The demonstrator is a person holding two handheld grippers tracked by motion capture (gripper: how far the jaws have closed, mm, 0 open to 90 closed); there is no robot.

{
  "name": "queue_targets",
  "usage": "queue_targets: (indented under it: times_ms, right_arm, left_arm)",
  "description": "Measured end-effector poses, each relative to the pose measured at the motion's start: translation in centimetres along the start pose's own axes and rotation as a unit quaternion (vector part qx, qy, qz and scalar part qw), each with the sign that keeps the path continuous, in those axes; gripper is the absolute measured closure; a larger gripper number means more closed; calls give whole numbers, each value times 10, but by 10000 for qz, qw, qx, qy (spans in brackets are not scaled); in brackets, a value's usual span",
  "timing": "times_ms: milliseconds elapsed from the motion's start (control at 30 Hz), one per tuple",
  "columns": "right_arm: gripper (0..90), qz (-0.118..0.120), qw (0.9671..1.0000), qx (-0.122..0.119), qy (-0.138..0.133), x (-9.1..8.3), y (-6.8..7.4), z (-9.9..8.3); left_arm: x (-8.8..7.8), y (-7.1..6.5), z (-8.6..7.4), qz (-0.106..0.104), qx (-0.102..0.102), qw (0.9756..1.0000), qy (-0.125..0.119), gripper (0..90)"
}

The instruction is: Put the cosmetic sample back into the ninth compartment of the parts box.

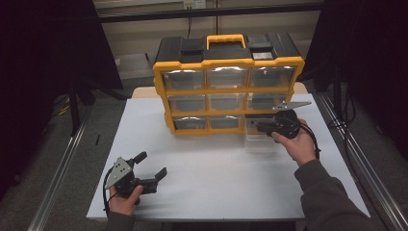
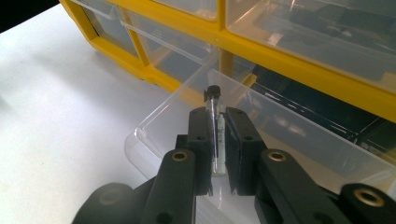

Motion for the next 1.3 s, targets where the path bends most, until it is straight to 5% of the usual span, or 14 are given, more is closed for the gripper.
queue_targets:
  times_ms: [500, 767, 933, 967, 1033, 1267, 1300]
  right_arm:
    - [804, -19, 9999, -40, -99, 4, 1, 2]
    - [648, -1, 9999, 42, -156, 4, 3, 0]
    - [529, -83, 9996, 84, -260, 2, 2, 1]
    - [502, -98, 9995, 101, -300, 2, 2, 1]
    - [467, -83, 9994, 112, -332, 1, 3, 2]
    - [268, -56, 9987, 188, -472, -4, 6, 3]
    - [248, -50, 9984, 197, -521, -5, 7, 3]
  left_arm:
    - [1, 1, -1, -13, 9, 10000, 26, 26]
    - [0, 2, -2, -83, 149, 9998, 134, 26]
    - [1, 0, -1, -96, 23, 9999, 37, 26]
    - [0, 2, -2, -85, 144, 9998, 129, 26]
    - [3, -1, -1, -17, -65, 10000, -28, 25]
    - [1, 0, -2, -16, 27, 10000, 46, 25]
    - [2, -2, -1, 12, -119, 9999, -47, 26]
Point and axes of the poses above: each handheld gripper's, and its own axes: x roughly forward along the jaws, z roughly out of its top, y roughly to its left, the point moved 6 cm from there along x, roughly forward along the jaws, and after that the axes turned 5 degrees about -y, right-handed, at the moved point
